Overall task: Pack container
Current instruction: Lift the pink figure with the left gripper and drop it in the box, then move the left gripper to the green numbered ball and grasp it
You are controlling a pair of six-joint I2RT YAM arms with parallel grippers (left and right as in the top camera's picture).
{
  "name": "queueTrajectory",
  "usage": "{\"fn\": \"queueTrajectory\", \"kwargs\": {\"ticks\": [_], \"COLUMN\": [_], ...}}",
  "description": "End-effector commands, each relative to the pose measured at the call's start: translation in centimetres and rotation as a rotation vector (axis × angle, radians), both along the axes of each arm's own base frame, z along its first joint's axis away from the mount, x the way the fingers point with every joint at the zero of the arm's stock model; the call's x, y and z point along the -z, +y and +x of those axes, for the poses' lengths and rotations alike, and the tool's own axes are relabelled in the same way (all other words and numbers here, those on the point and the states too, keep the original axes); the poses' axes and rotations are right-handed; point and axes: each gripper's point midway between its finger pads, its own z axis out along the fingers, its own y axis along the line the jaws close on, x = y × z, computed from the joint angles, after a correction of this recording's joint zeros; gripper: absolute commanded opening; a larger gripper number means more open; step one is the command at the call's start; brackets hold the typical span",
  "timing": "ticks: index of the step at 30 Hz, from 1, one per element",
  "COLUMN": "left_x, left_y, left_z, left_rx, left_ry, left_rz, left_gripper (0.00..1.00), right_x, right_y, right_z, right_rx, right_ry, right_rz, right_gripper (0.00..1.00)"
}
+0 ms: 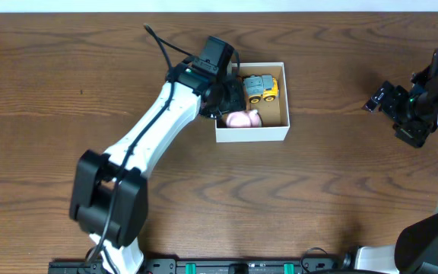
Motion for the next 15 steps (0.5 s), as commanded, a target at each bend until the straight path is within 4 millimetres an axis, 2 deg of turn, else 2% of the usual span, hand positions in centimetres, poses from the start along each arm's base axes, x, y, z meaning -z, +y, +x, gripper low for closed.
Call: {"fn": "queueTrajectory", "kwargs": {"ticks": [1,4,8,11,13,15], "left_x": [-5.2,-7.5,-8.8,-8.0,-6.5,-4.8], "left_y": [0.2,1.9,6.6,10.7,13.5,15.2], "left_z": [-0.6,-1.1,-1.6,-2.5,-3.5,-4.1], "left_rx": [0.011,-0.011,-0.088,-0.127,-0.143,-0.129], "left_ry": [-0.102,-0.149,-0.181,-0.148,-0.079,-0.015], "left_rz": [-0.060,-0.047,0.078,0.224,0.323,0.378], "left_gripper": [0.63,0.66,0.69,0.71,0.72,0.72], "right_x": [0.2,0.2,0.2,0.2,0.2,0.2], "right_y": [0.0,0.0,0.0,0.0,0.0,0.0], "right_z": [0.0,0.0,0.0,0.0,0.0,0.0], "right_rx": [0.009,0.010,0.010,0.010,0.010,0.010], "right_ry": [0.003,0.004,0.004,0.003,0.004,0.004], "right_rz": [0.008,0.006,0.006,0.006,0.006,0.006], "right_gripper": [0.99,0.99,0.99,0.99,0.99,0.99]}}
